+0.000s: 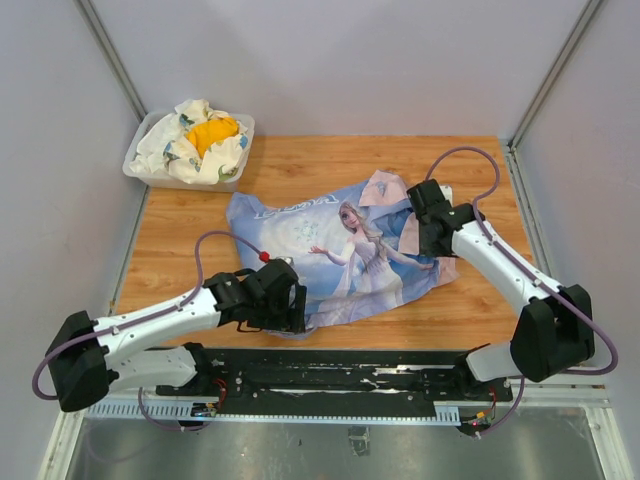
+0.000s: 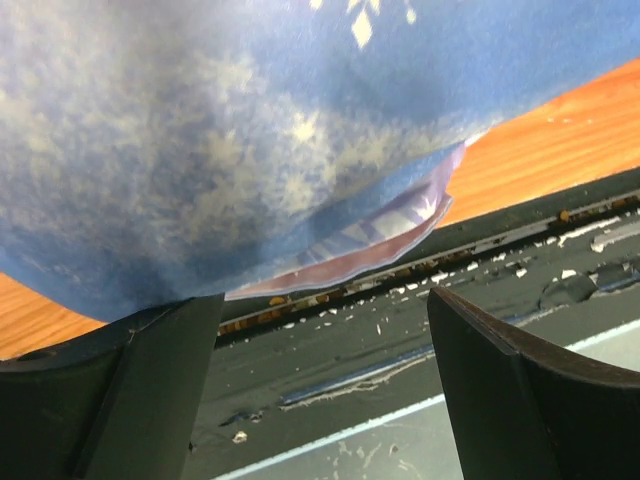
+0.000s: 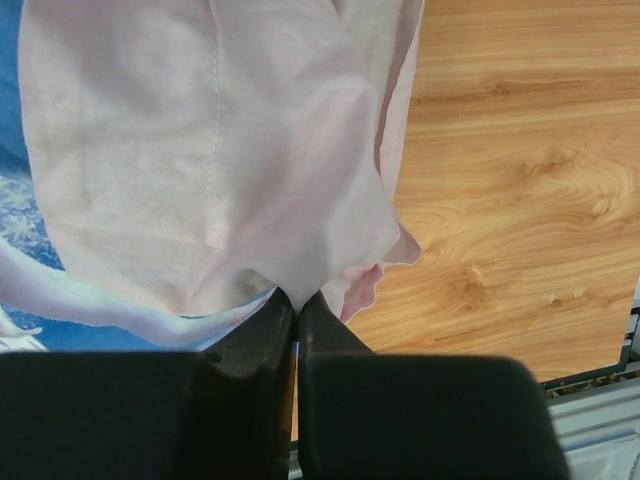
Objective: Put the pillow into the pillowcase
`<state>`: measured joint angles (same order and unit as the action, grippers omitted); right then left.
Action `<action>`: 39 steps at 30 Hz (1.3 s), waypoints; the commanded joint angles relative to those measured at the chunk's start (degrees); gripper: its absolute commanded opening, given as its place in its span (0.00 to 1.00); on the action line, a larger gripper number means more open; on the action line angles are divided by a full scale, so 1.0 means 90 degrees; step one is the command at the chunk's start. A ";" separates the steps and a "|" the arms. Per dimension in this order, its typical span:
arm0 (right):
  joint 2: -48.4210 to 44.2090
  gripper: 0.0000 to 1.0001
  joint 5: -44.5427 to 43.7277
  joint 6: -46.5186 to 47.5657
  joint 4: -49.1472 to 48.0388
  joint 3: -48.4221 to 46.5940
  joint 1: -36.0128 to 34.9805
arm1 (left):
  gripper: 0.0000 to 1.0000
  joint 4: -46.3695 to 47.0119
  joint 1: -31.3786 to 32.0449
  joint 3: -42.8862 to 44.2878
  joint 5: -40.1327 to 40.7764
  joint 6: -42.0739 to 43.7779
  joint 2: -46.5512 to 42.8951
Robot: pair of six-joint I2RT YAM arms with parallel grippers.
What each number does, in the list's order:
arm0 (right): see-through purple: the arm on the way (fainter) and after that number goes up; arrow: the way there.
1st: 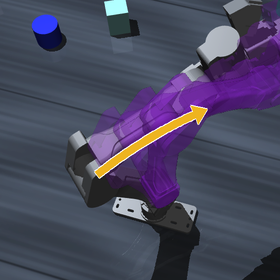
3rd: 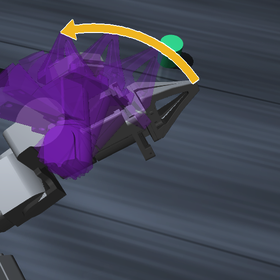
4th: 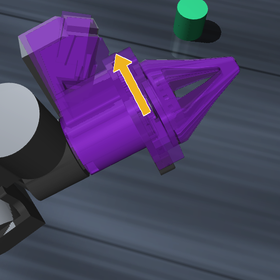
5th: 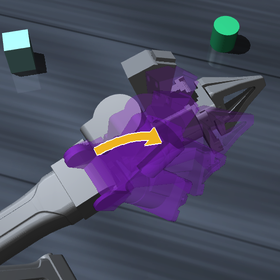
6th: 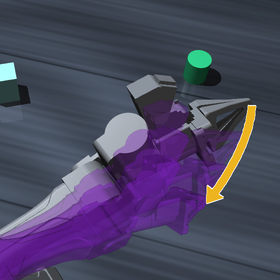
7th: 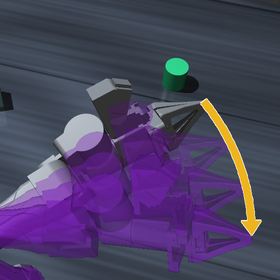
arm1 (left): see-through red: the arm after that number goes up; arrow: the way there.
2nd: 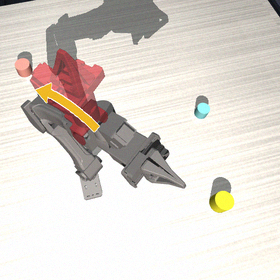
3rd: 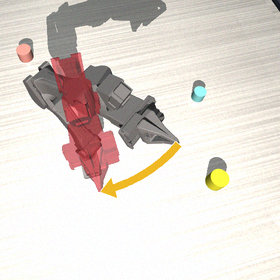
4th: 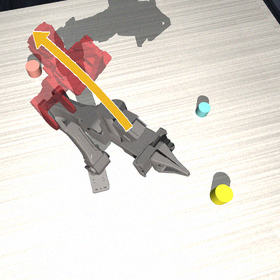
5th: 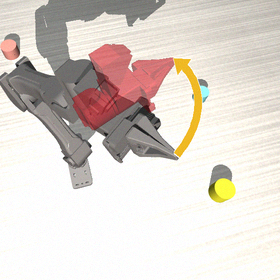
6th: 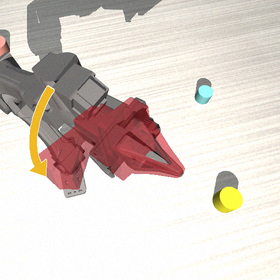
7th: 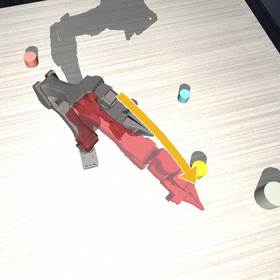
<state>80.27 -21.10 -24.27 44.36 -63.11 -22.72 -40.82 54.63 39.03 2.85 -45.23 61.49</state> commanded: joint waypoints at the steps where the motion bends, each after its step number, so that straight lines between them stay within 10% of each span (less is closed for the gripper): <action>1: -0.0134 0.01 0.0027 -0.0120 -0.0017 0.0163 0.0082 | 0.88 0.0329 0.0113 0.0313 0.0721 0.0066 0.0352; 26: -0.0377 0.01 0.0034 -0.0091 0.0000 0.0341 0.0086 | 0.79 0.1147 0.1172 0.0635 0.1385 0.0078 0.2604; 39: -0.0526 0.01 0.0041 -0.0127 0.0058 0.0354 0.0093 | 0.03 0.0737 0.1172 0.0724 0.1802 -0.0147 0.2764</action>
<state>77.10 -20.53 -24.29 43.62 -60.18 -22.72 -33.91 64.97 44.82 17.41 -45.32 85.14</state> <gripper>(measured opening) 0.014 0.166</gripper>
